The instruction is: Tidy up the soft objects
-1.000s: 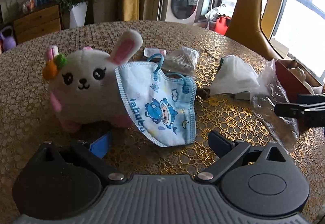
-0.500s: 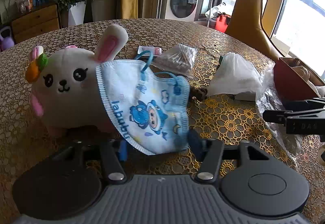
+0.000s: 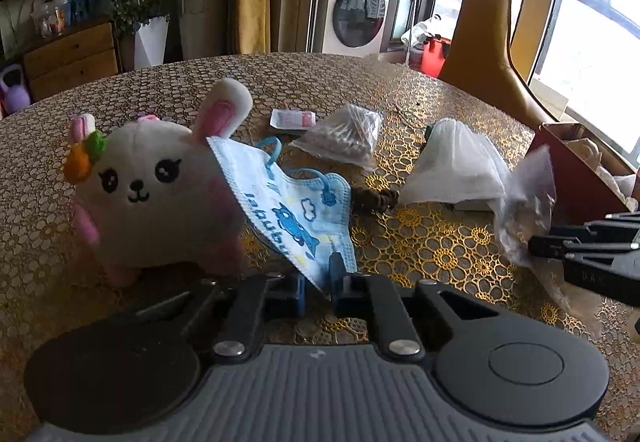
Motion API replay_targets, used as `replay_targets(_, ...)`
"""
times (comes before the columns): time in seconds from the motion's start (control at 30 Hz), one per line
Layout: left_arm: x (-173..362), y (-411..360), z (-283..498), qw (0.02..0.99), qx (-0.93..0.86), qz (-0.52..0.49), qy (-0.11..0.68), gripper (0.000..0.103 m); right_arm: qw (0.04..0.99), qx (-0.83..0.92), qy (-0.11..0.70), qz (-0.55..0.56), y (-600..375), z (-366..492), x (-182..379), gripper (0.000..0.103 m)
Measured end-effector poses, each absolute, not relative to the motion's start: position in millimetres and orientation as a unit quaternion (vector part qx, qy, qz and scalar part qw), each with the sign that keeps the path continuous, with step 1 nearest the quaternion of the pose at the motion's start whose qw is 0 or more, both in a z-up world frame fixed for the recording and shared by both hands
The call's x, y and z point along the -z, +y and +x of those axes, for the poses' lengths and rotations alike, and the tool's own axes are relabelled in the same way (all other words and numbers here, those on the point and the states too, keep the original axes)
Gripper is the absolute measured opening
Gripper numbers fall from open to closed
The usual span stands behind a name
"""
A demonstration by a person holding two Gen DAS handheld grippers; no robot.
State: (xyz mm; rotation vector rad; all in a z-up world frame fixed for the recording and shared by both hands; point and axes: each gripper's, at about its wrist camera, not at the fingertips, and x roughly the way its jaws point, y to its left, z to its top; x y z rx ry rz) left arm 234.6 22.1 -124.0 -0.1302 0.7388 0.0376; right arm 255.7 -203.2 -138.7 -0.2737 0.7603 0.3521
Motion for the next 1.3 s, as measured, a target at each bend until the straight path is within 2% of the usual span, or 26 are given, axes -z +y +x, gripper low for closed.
replay_targets(0.17,111.6,22.7,228.2,0.937,-0.010,-0.057,0.343,0.007,0.915,-0.166,0.349,-0.113,-208.3,245.4,126.8,0.007)
replay_targets(0.93,42.3,19.5,189.1,0.959,0.052,-0.063,0.270,0.004,0.940,-0.192,0.281,-0.021,-250.1,177.3,35.3,0.006)
replay_targets(1.3,62.9,24.0,186.1,0.938,0.068,-0.053,0.335,0.004,0.938,-0.191,0.288,-0.007,-264.5,165.0,35.0,0.006)
